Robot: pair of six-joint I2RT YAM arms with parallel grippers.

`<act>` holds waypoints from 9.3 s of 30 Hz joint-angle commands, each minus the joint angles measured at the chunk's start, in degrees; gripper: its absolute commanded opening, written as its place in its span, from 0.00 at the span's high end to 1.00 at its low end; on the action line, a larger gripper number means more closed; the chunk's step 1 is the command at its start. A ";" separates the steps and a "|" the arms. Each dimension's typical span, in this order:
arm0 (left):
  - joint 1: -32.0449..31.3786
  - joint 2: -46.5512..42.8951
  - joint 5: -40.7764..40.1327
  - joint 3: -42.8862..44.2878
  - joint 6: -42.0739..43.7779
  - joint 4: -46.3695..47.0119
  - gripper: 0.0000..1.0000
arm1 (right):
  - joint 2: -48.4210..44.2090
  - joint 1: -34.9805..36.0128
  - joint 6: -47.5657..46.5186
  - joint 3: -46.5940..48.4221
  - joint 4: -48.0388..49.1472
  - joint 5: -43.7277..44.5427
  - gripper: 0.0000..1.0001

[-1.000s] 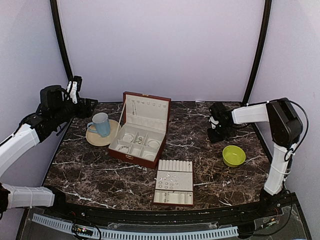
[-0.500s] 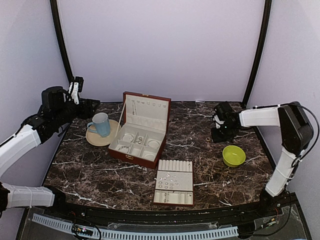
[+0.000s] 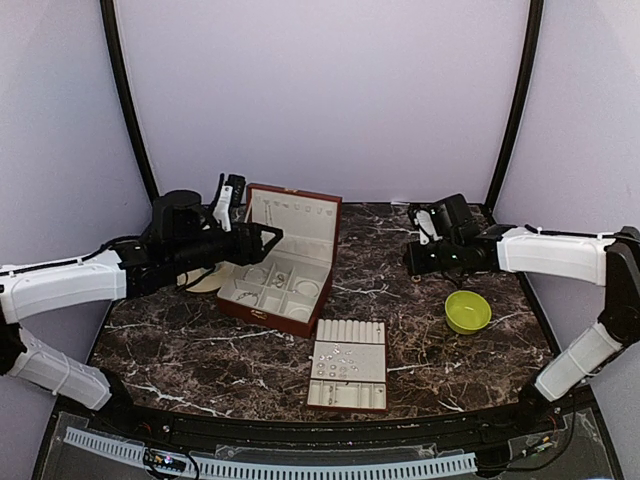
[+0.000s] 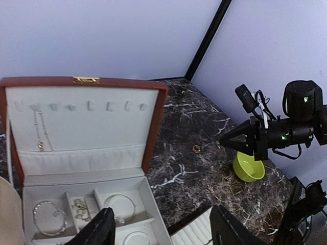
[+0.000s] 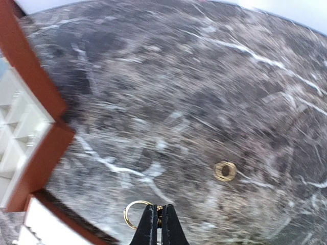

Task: Organize the mixed jewelry
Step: Pass from the right arm to the left, then pass from the left arm to the right, then place the ring in the ring tray.

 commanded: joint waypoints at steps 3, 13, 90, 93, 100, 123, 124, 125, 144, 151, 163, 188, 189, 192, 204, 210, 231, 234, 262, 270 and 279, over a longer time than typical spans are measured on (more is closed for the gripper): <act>-5.83 6.62 1.90 2.80 -9.73 10.49 0.34 | -4.58 8.62 2.03 0.82 9.44 -0.09 1.00; -10.34 15.61 9.09 8.32 -13.11 14.78 0.34 | -6.37 16.42 0.20 2.98 14.98 0.47 1.00; -10.17 16.78 8.48 6.30 -14.30 17.80 1.00 | -13.98 18.65 1.41 -2.22 22.54 -7.28 0.52; -9.78 15.20 9.25 4.83 -12.71 18.29 1.00 | -14.85 15.12 5.59 -3.42 25.67 -15.89 0.43; -7.75 12.41 18.75 1.11 -10.62 25.15 1.00 | -13.22 8.84 16.99 -5.96 36.16 -38.62 0.41; -7.04 12.68 35.33 1.15 -10.35 33.10 1.00 | -6.29 10.79 21.49 -1.47 38.66 -53.48 0.71; -6.97 12.65 35.27 1.15 -10.35 32.97 1.00 | -6.22 10.87 21.20 -1.28 38.31 -53.28 0.72; -6.96 12.64 35.22 1.15 -10.27 32.87 1.00 | -6.09 10.88 21.04 -1.05 38.04 -53.22 0.74; -7.04 12.34 33.64 0.93 -9.02 30.82 1.00 | -6.16 11.23 19.65 -0.79 36.11 -50.32 1.00; -6.95 10.01 27.08 -0.25 -6.72 23.00 0.48 | -8.08 10.84 17.62 -1.44 29.63 -46.27 1.00; -6.34 1.74 15.40 -7.78 -3.90 1.56 0.39 | -16.56 11.54 20.89 -9.06 12.31 -32.64 1.00; 10.54 -4.60 5.14 3.18 17.90 -18.01 0.28 | -6.97 20.92 42.94 -5.19 -6.28 -4.60 1.00; 10.56 -4.82 4.87 3.13 18.19 -18.32 0.28 | -5.61 21.02 43.03 -4.10 -7.16 -4.09 1.00; 10.54 -5.82 3.72 2.78 19.11 -18.93 0.27 | -1.74 21.38 43.38 -1.08 -9.87 -1.21 1.00; 10.54 -6.64 2.67 2.36 20.07 -19.26 0.25 | 5.86 21.65 45.64 4.99 -19.36 3.66 1.00; 10.54 -6.41 2.27 2.30 20.07 -19.31 0.25 | 8.39 21.78 44.83 6.66 -19.54 3.95 1.00; 10.56 -5.74 2.03 2.30 20.07 -19.40 0.24 | 13.37 22.34 44.70 9.13 -22.54 4.39 1.00; 10.54 -5.78 1.96 2.30 20.07 -19.47 0.24 | 14.19 22.40 44.35 9.76 -22.79 4.60 1.00; 10.54 -6.00 1.43 2.21 20.07 -19.48 0.24 | 20.42 24.33 43.48 13.90 -26.79 7.07 1.00; 10.54 -5.92 1.19 2.14 21.65 -19.55 0.24 | 18.96 24.26 43.69 16.12 -29.65 8.60 0.93; 10.54 -5.60 0.96 2.12 21.85 -19.57 0.24 | 16.19 24.33 43.61 18.61 -33.01 10.82 0.78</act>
